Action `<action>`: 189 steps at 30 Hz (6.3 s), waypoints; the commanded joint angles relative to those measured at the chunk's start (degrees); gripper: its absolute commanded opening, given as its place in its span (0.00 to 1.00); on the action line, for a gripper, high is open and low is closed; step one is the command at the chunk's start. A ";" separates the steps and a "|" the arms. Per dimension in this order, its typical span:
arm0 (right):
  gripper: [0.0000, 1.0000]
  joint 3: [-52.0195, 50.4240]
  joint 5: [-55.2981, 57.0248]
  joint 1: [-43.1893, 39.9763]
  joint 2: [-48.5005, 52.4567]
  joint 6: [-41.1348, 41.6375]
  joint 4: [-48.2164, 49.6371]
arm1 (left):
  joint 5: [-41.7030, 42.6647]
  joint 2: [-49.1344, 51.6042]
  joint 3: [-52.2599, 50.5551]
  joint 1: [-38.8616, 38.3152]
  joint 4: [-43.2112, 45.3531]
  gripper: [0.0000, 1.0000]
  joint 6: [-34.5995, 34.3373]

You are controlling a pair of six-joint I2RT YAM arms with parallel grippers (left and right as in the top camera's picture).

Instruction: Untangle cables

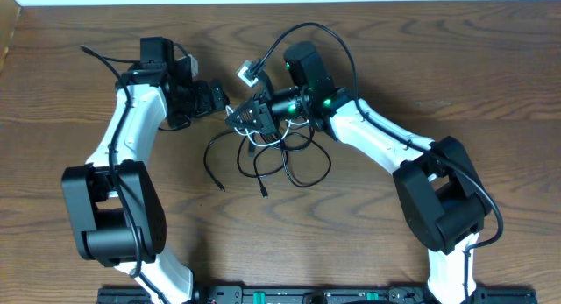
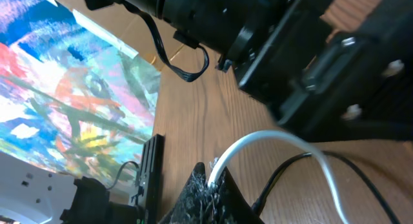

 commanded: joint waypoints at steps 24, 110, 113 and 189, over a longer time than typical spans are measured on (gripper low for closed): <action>0.01 0.26 -5.95 -9.01 -2.45 -10.34 -9.35 | 42.56 0.87 -0.72 1.62 -7.15 0.85 -32.70; 0.28 0.26 33.48 -27.15 -3.19 -12.26 -54.64 | 54.88 -12.07 -0.26 -3.91 43.63 0.08 -58.03; 0.31 0.26 36.00 -26.82 -3.19 -12.26 -54.84 | 50.45 -15.61 -0.26 -3.91 54.88 0.07 -62.60; 0.95 -4.28 54.53 -46.31 -3.17 1.09 -54.69 | 7.34 2.21 -0.28 -41.16 51.30 0.08 -32.79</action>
